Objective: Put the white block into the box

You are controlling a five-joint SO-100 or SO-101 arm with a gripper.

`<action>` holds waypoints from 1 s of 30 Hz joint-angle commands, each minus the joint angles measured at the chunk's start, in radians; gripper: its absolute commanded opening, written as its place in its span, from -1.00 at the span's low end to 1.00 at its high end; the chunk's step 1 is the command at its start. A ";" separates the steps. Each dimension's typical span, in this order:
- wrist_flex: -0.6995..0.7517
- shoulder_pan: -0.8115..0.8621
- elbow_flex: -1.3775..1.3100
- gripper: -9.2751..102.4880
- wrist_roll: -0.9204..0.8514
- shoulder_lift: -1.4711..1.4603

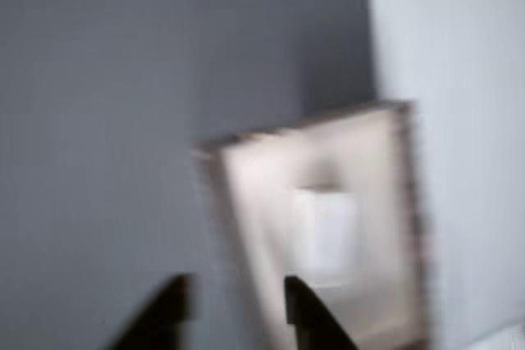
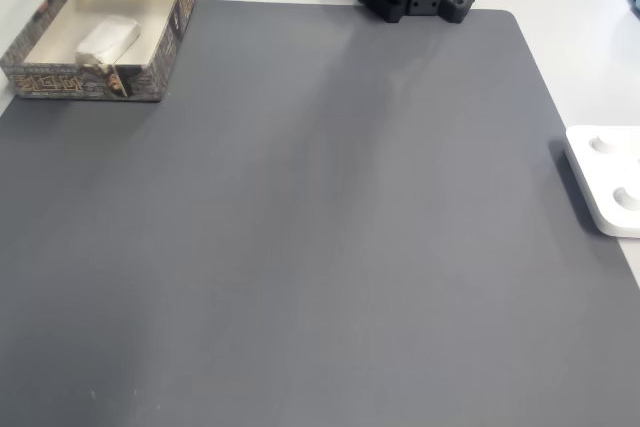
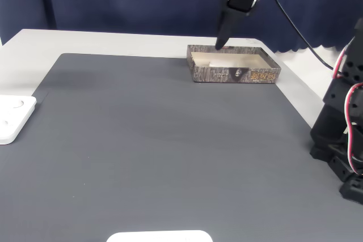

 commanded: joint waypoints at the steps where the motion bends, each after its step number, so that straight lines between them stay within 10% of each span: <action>1: -0.005 -0.135 0.083 -0.84 -0.144 0.170; 30: -0.155 -1.039 0.772 -0.86 -0.644 0.741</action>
